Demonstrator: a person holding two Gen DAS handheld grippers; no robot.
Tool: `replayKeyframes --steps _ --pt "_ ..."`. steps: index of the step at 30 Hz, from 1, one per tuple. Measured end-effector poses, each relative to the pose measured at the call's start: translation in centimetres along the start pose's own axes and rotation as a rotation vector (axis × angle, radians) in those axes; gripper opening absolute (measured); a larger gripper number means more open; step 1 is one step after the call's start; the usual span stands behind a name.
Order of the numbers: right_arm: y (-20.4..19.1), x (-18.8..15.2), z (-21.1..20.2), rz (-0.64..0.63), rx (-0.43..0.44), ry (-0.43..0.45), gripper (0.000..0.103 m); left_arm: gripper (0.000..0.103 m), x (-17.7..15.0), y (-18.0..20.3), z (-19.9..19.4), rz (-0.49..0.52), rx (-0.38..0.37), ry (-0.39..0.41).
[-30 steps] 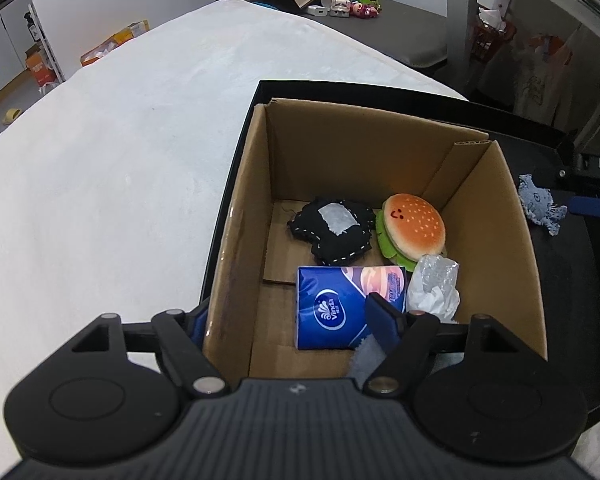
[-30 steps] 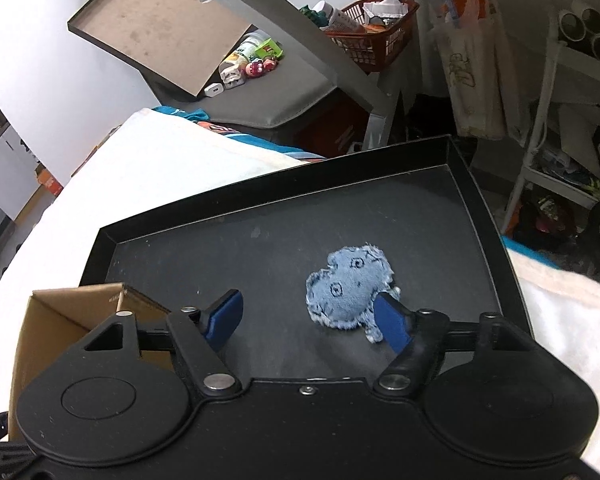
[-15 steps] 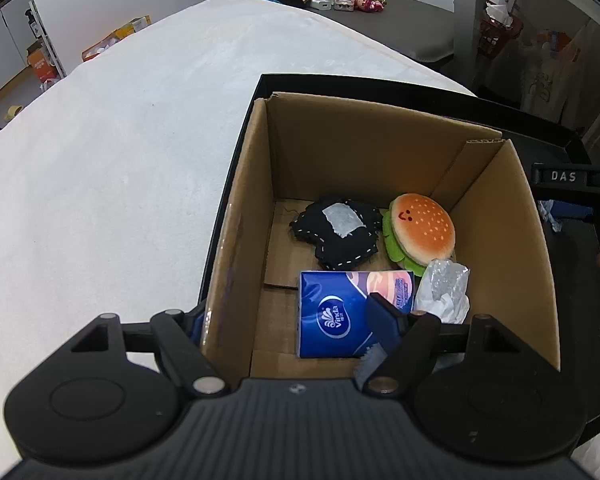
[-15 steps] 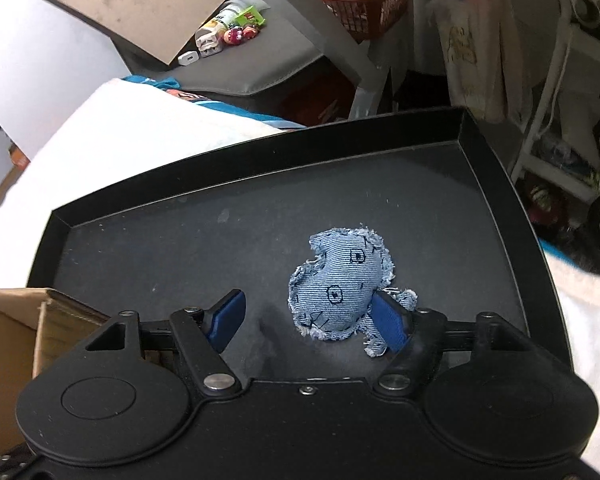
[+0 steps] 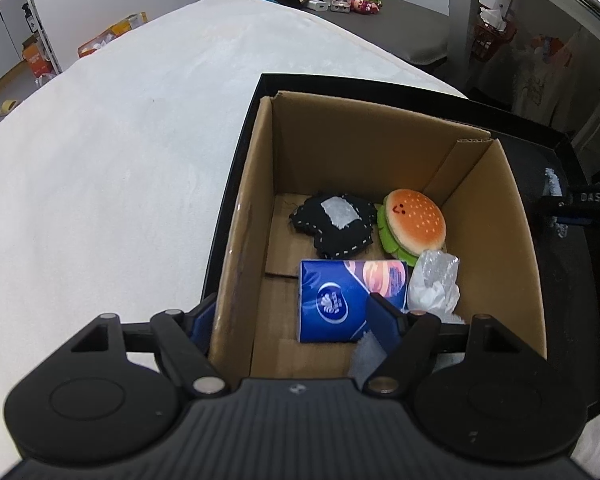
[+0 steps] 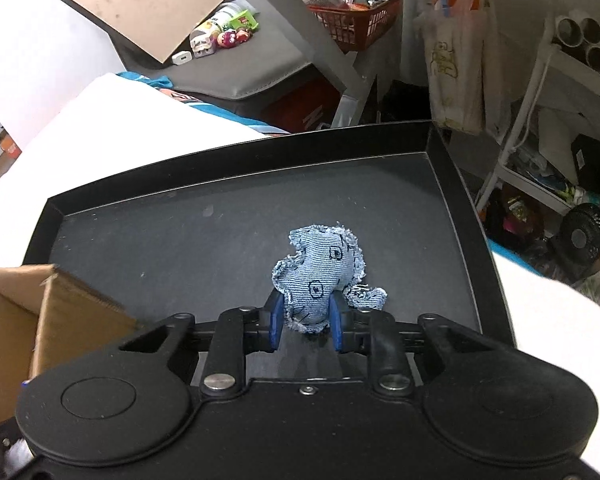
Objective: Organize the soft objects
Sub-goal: 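Carry the blue denim plush into the box and open the right gripper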
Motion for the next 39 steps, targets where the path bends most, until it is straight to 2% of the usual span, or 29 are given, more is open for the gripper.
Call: replayKeyframes --steps 12,21,32,39 --pt "-2.6 -0.6 -5.3 -0.017 0.055 0.042 0.023 0.076 -0.6 -1.6 -1.4 -0.003 -0.047 0.021" --pt "-5.5 -0.7 -8.4 -0.079 0.139 0.082 0.023 0.075 -0.9 -3.1 -2.2 -0.010 -0.073 0.040" --pt "-8.5 -1.7 -10.0 -0.143 0.196 0.075 0.023 0.075 -2.0 -4.4 -2.6 -0.031 -0.120 0.067" --pt "-10.5 -2.4 -10.2 -0.197 0.239 0.051 0.023 0.070 -2.7 -5.4 -2.6 -0.050 -0.148 0.085"
Point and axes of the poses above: each gripper's, at about its wrist camera, not at the fingertips, and z roughly the way its jaws point, y to its right, x to its top, the point moved 1 cm from there along z, roughly the way its jaws point, and after that the axes turned 12 degrees about x, right-handed, at the moved point
